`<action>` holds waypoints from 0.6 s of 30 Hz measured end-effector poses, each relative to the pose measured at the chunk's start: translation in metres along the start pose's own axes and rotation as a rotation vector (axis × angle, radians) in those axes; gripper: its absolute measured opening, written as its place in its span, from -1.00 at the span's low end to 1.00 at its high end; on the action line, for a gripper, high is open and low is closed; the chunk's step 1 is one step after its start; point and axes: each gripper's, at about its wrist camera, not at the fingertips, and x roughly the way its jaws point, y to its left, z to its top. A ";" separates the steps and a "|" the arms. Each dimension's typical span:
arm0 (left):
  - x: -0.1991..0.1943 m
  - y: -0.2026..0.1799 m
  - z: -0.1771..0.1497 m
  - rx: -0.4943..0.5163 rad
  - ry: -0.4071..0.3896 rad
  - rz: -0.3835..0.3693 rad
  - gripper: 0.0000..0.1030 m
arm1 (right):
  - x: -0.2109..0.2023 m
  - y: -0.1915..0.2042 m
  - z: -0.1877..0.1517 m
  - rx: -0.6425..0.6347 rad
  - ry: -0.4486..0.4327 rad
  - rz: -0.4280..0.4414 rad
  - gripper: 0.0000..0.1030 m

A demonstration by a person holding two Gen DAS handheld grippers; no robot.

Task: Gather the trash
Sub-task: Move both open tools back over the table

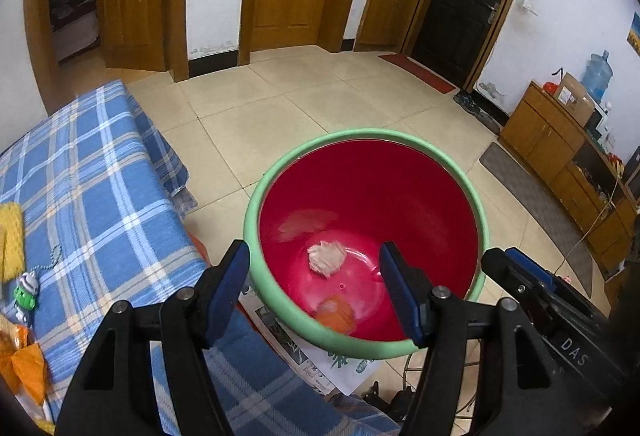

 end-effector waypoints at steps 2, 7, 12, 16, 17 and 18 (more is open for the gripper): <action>-0.006 0.003 -0.001 -0.005 -0.010 0.004 0.30 | -0.002 0.002 -0.001 -0.003 -0.004 0.001 0.04; -0.026 0.011 -0.006 -0.024 -0.036 0.027 0.30 | -0.009 0.010 -0.004 -0.011 -0.011 0.004 0.10; -0.047 0.023 -0.012 -0.054 -0.057 0.056 0.30 | -0.018 0.020 -0.004 -0.025 -0.024 0.019 0.20; -0.069 0.037 -0.019 -0.083 -0.081 0.086 0.30 | -0.026 0.031 -0.008 -0.040 -0.030 0.041 0.34; -0.073 0.039 -0.020 -0.088 -0.088 0.091 0.30 | -0.028 0.034 -0.008 -0.044 -0.031 0.046 0.36; -0.078 0.043 -0.021 -0.094 -0.094 0.097 0.30 | -0.030 0.037 -0.009 -0.050 -0.031 0.052 0.41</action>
